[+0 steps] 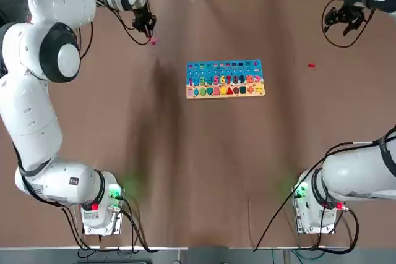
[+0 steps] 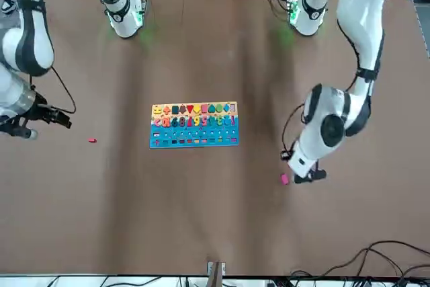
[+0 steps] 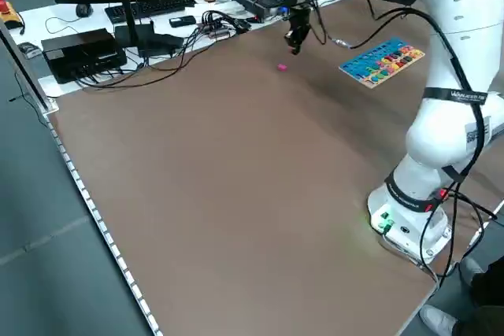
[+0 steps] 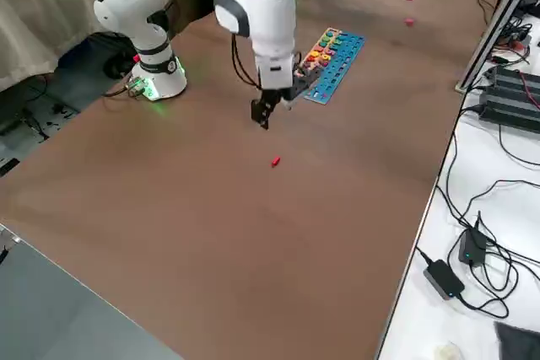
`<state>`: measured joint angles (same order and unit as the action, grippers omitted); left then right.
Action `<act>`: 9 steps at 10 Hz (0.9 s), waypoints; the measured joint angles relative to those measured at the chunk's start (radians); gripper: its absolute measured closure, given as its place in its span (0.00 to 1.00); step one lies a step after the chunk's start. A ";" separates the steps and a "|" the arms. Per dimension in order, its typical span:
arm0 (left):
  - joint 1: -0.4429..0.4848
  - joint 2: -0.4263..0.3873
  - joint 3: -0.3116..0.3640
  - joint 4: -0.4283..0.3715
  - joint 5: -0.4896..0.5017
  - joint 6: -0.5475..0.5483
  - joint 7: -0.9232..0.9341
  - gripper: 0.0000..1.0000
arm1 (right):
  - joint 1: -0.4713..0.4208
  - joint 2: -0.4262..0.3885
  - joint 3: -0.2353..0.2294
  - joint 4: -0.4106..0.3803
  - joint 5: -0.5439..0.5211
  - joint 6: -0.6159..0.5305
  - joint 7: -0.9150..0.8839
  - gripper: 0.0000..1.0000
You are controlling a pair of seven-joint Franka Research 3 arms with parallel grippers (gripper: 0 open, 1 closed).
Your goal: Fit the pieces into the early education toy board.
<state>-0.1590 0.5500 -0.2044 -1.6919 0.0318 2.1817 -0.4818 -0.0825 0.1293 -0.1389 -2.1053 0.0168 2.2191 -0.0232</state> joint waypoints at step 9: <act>-0.227 -0.069 -0.038 -0.174 0.000 0.064 -0.248 0.86 | 0.016 0.233 0.007 -0.010 0.000 0.160 -0.044 0.08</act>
<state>-0.3859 0.4810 -0.2419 -1.8654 0.0319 2.2462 -0.7302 -0.0661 0.3623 -0.1314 -2.1152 0.0173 2.3794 -0.0675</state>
